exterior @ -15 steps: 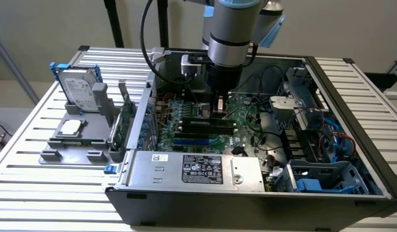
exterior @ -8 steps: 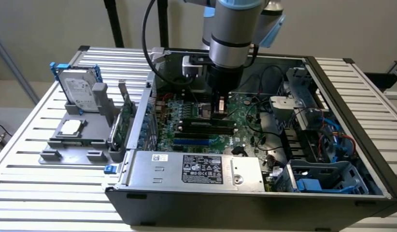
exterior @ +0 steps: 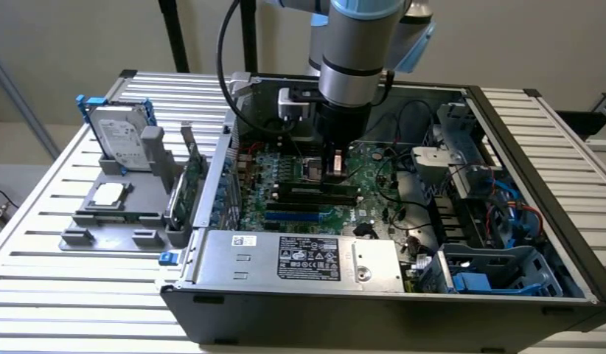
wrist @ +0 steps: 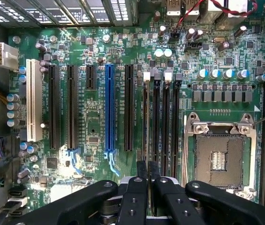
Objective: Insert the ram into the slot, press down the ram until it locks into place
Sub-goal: 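Insert the ram into the slot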
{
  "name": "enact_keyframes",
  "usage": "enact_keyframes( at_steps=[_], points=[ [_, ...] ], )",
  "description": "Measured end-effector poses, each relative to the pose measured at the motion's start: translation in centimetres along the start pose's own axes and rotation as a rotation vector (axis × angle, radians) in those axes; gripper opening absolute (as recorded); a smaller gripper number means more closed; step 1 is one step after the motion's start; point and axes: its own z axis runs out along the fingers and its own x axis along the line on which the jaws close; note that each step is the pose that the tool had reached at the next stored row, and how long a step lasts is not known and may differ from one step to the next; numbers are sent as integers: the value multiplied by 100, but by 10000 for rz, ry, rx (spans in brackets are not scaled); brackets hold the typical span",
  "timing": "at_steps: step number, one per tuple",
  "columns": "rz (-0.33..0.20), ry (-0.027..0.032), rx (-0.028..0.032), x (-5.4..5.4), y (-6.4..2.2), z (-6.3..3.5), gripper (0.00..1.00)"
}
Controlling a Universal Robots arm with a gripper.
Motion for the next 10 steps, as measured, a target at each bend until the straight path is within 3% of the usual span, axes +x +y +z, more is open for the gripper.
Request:
enact_keyframes(
  at_steps=[10],
  points=[
    [-22,-1,2,1,-1,15,13]
  ],
)
